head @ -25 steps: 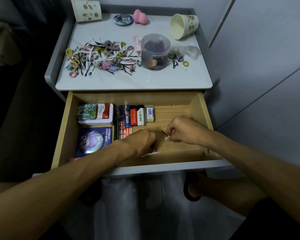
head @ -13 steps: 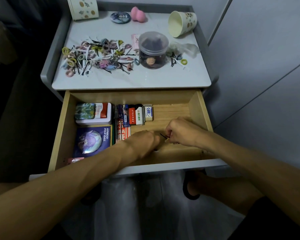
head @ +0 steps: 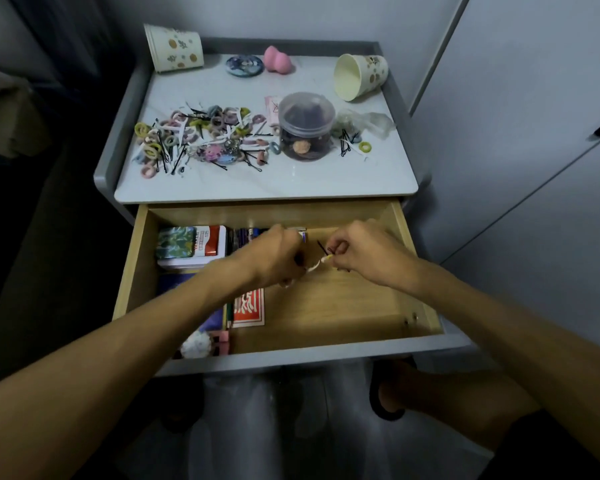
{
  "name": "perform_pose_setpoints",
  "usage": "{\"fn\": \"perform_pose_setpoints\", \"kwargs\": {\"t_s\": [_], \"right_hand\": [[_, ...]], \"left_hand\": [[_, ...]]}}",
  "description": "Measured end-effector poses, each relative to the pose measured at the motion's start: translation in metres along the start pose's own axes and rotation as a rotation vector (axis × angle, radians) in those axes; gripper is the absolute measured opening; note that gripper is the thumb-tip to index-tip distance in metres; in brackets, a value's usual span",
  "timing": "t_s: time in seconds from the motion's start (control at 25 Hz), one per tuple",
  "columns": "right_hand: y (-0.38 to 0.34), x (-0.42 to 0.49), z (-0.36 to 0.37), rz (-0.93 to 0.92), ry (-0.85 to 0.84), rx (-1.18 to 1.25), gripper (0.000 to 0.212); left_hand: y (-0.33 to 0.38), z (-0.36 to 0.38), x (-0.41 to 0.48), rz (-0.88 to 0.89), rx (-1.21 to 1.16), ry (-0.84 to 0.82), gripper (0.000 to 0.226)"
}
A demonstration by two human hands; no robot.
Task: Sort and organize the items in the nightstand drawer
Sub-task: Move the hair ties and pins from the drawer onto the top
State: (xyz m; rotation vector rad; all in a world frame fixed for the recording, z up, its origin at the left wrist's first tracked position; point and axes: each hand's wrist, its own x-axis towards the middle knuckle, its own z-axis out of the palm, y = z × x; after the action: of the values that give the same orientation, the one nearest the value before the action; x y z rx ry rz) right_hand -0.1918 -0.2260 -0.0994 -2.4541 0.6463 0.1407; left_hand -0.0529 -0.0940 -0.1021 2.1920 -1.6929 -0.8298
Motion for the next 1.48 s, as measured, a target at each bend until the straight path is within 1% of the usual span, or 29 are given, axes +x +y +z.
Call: {"fn": "perform_pose_setpoints", "kwargs": {"t_s": [0.08, 0.12, 0.16, 0.24, 0.28, 0.32, 0.36, 0.44, 0.48, 0.56, 0.68, 0.76, 0.88, 1.08, 1.2, 1.36, 1.48], "right_hand": [[-0.007, 0.01, -0.022, -0.062, 0.142, 0.033, 0.01], [-0.01, 0.017, -0.033, -0.096, 0.194, 0.018, 0.011], [-0.011, 0.025, -0.042, -0.13, 0.22, -0.037, 0.011], [-0.016, 0.044, -0.058, -0.216, 0.214, -0.265, 0.008], [-0.019, 0.054, -0.063, -0.267, 0.203, -0.381, 0.008], [-0.023, 0.063, -0.067, -0.307, 0.197, -0.466, 0.012], [-0.024, 0.072, -0.07, -0.33, 0.189, -0.518, 0.015], [-0.023, 0.083, -0.075, -0.336, 0.19, -0.565, 0.012], [-0.021, 0.086, -0.076, -0.326, 0.2, -0.567, 0.014], [-0.014, 0.091, -0.075, -0.322, 0.232, -0.536, 0.017], [-0.007, 0.093, -0.074, -0.302, 0.274, -0.413, 0.014], [-0.006, 0.091, -0.074, -0.278, 0.311, -0.326, 0.019], [-0.006, 0.085, -0.073, -0.245, 0.388, -0.229, 0.026], [-0.016, 0.078, -0.068, -0.177, 0.47, -0.03, 0.021], [-0.024, 0.076, -0.063, -0.149, 0.518, 0.01, 0.015], [-0.046, 0.075, -0.062, -0.196, 0.543, 0.007, 0.006], [-0.062, 0.078, -0.072, -0.257, 0.598, 0.009, 0.01]], "left_hand": [[-0.004, -0.037, -0.001, -0.034, -0.016, 0.148, 0.006], [-0.008, -0.057, -0.003, -0.06, -0.064, 0.222, 0.005], [-0.014, -0.074, -0.006, -0.089, -0.138, 0.288, 0.005], [-0.031, -0.105, -0.012, -0.17, -0.288, 0.4, 0.004], [-0.039, -0.116, -0.013, -0.222, -0.353, 0.43, 0.003], [-0.047, -0.124, -0.012, -0.269, -0.409, 0.442, 0.002], [-0.053, -0.128, -0.01, -0.31, -0.449, 0.442, 0.001], [-0.063, -0.13, -0.003, -0.378, -0.459, 0.438, 0.001], [-0.066, -0.128, 0.002, -0.399, -0.447, 0.434, 0.002], [-0.075, -0.124, 0.009, -0.409, -0.393, 0.454, 0.006], [-0.076, -0.121, 0.012, -0.395, -0.299, 0.549, 0.004], [-0.072, -0.12, 0.012, -0.367, -0.279, 0.593, 0.002], [-0.065, -0.119, 0.009, -0.34, -0.241, 0.631, 0.01], [-0.059, -0.12, 0.01, -0.351, -0.145, 0.673, 0.019], [-0.053, -0.122, 0.009, -0.361, -0.091, 0.699, 0.021], [-0.055, -0.126, 0.007, -0.361, -0.087, 0.71, 0.024], [-0.058, -0.13, 0.005, -0.37, -0.113, 0.713, 0.025]]}}
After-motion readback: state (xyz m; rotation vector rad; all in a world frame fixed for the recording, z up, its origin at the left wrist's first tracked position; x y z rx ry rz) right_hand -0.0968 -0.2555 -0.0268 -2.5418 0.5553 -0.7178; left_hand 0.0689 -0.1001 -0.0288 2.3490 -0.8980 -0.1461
